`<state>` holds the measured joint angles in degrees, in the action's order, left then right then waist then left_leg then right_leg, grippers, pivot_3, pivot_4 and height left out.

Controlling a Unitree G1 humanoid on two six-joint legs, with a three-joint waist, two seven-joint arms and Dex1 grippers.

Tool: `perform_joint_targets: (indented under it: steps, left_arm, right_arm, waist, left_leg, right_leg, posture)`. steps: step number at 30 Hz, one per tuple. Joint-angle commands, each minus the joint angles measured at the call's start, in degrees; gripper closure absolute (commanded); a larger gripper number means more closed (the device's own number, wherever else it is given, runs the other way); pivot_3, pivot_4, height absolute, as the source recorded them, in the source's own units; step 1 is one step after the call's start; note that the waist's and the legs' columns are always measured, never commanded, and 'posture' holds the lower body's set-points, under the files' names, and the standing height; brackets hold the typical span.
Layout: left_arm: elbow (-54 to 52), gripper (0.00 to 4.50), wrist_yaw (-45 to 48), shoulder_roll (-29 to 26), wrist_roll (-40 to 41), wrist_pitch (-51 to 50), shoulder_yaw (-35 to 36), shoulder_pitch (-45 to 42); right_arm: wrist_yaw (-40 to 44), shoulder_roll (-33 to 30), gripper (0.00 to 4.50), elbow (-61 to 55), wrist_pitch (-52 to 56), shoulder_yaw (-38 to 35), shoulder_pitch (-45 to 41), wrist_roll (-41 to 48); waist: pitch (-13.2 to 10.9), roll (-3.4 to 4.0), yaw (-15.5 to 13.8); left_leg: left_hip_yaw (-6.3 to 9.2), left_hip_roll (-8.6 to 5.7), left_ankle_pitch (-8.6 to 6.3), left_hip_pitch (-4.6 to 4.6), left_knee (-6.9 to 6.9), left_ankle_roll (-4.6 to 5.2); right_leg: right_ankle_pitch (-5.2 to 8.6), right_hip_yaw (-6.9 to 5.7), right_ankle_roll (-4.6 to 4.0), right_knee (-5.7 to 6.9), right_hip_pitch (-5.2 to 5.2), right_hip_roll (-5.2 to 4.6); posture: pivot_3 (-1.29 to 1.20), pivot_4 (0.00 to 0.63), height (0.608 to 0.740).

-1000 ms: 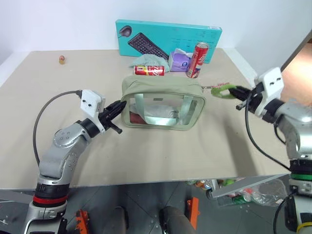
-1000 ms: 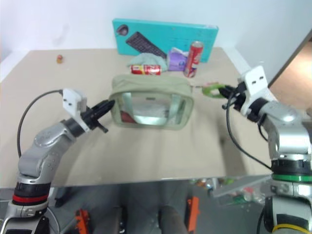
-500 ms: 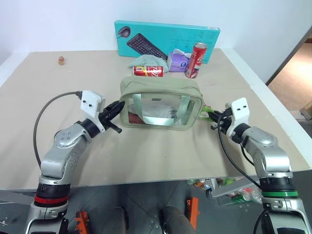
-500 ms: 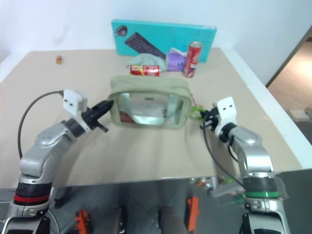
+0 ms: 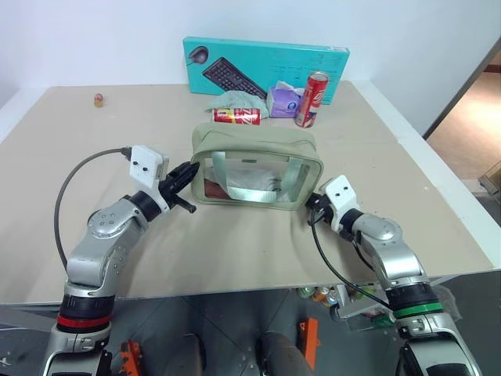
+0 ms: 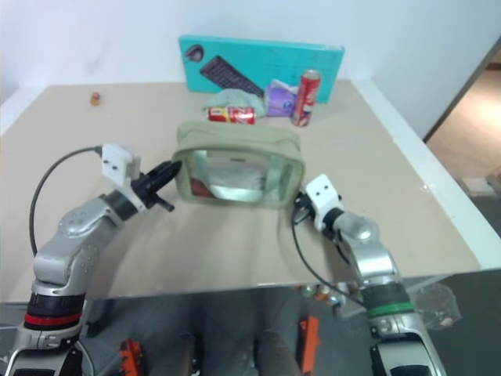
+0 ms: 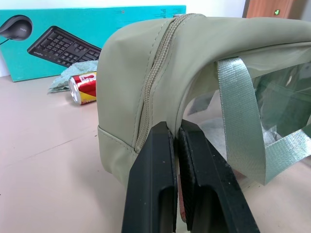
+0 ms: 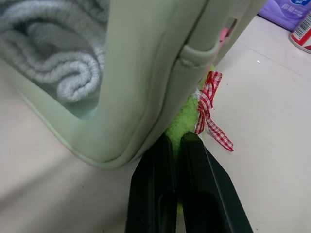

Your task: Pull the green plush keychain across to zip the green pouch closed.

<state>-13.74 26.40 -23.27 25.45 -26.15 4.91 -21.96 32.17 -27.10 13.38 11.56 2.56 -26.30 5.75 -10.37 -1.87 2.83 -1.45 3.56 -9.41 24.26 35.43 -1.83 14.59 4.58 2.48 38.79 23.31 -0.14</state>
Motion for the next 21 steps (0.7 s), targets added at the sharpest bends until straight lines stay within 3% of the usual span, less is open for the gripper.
perform_joint_targets:
  steps: [1,2,4,5,6,15,17,21]
  left_arm:
    - [-2.5,4.5,0.8,-0.5,1.8,-0.8,1.7,-0.1]
    - [-2.7,4.5,0.9,-0.2,2.7,-1.4,2.1,-0.1]
    - [-2.7,4.5,0.8,-0.1,4.4,-2.6,3.3,-0.5]
    - [-2.5,3.74,1.3,-0.5,4.8,-2.7,3.5,-0.7]
    - [-2.4,3.36,1.7,-0.8,5.1,-2.9,3.7,-0.8]
    - [-1.0,0.39,5.7,-3.1,5.2,-1.9,3.8,-1.3]
    - [-0.7,0.04,6.3,-3.3,5.1,-1.8,3.9,-1.4]
    - [-0.7,0.04,6.8,-3.3,4.6,-1.3,3.6,-1.2]
  right_arm:
    - [0.6,0.8,4.49,-2.2,2.5,-4.6,-1.1,4.8]
    - [1.4,0.8,4.49,-3.5,3.6,-5.9,-1.1,6.7]
    - [2.8,0.4,3.83,-7.0,5.8,-8.3,-0.6,10.4]
    - [3.8,-0.1,3.54,-9.2,7.1,-9.3,-0.3,12.3]
    - [4.9,-0.7,3.13,-11.3,7.9,-10.0,0.1,13.9]
    - [10.0,-5.3,0.12,-24.4,14.2,-14.8,4.4,23.3]
    - [9.7,-6.2,0.0,-24.7,14.5,-15.7,5.1,23.6]
    - [9.5,-7.9,0.0,-23.7,13.6,-16.6,6.3,22.6]
  waist:
    - [0.0,0.0,0.0]
    - [0.0,0.0,-0.1]
    - [0.0,0.01,-0.1]
    - [0.0,0.01,-0.1]
    - [0.0,0.01,-0.1]
    - [0.0,0.01,-0.1]
    - [0.0,0.01,-0.1]
    - [0.0,0.01,-0.1]
  left_leg:
    - [0.0,0.0,0.02,0.0,0.0,0.0]
    - [0.0,0.0,0.02,0.01,0.0,0.0]
    - [0.0,-0.01,0.02,0.06,0.0,0.0]
    - [-0.01,-0.01,0.02,0.09,-0.01,-0.01]
    - [-0.01,-0.01,0.01,0.1,-0.02,-0.01]
    - [0.02,-0.01,-0.12,0.14,-0.06,-0.05]
    - [0.02,-0.02,-0.12,0.14,-0.05,-0.06]
    - [-0.01,-0.02,-0.12,0.13,-0.01,-0.06]
  right_leg:
    - [-0.01,0.0,0.01,0.0,0.0,0.0]
    - [-0.01,0.0,0.02,0.0,0.0,0.0]
    - [-0.01,0.02,0.05,0.0,0.02,-0.02]
    - [0.01,0.02,0.07,-0.01,0.05,-0.02]
    - [0.04,0.04,0.08,-0.01,0.07,-0.02]
    - [0.23,0.01,0.07,-0.02,0.08,-0.02]
    - [0.22,0.01,0.07,-0.01,0.08,-0.03]
    - [0.2,0.03,0.08,-0.02,0.07,-0.04]
  posture:
    - [0.0,0.15,0.74]
    - [0.0,0.15,0.74]
    - [0.0,0.15,0.74]
    - [0.0,0.15,0.74]
    - [0.0,0.15,0.74]
    - [0.0,0.15,0.74]
    - [0.0,0.15,0.74]
    - [0.0,0.15,0.74]
